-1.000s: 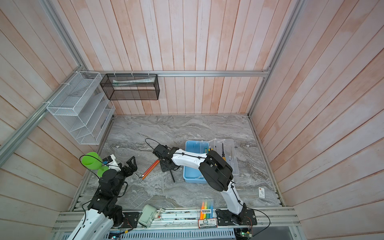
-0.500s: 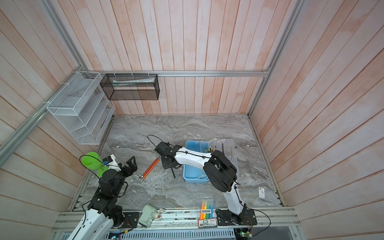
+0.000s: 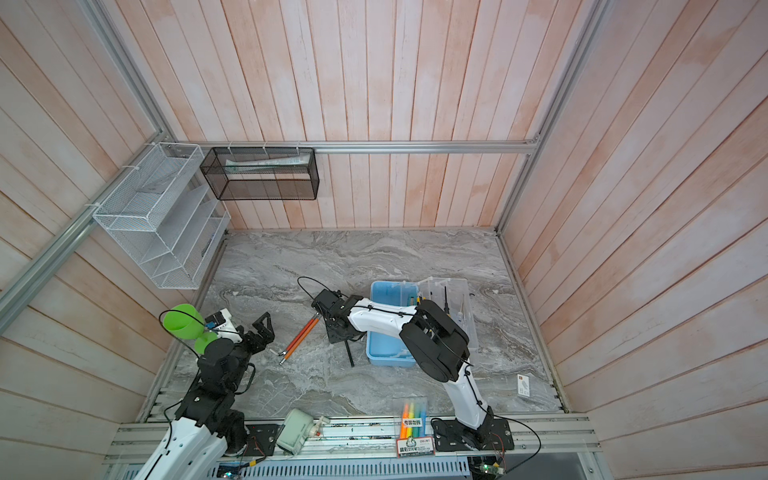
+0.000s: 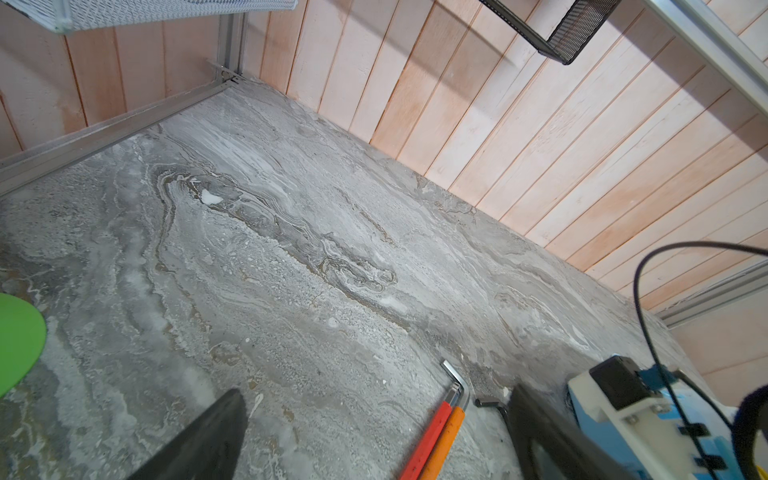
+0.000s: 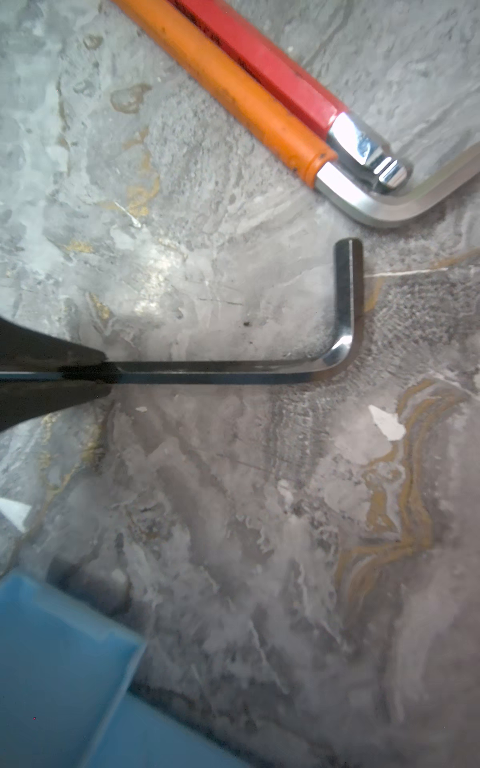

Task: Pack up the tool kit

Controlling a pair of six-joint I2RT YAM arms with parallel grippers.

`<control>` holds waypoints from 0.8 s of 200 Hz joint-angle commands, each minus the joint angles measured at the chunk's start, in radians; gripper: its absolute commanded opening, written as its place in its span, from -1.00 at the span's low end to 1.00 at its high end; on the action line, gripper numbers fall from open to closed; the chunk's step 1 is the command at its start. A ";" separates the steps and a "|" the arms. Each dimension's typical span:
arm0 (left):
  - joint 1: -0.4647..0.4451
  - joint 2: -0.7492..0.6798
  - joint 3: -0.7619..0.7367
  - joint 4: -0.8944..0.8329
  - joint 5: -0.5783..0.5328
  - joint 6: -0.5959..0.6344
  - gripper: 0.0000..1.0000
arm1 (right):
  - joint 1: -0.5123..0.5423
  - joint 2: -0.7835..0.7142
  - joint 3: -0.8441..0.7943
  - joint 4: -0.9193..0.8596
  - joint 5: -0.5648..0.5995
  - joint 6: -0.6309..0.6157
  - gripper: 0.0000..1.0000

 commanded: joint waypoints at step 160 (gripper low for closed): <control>0.004 0.015 -0.012 0.026 0.024 0.011 0.99 | -0.045 0.186 0.227 -0.091 0.046 -0.121 -0.34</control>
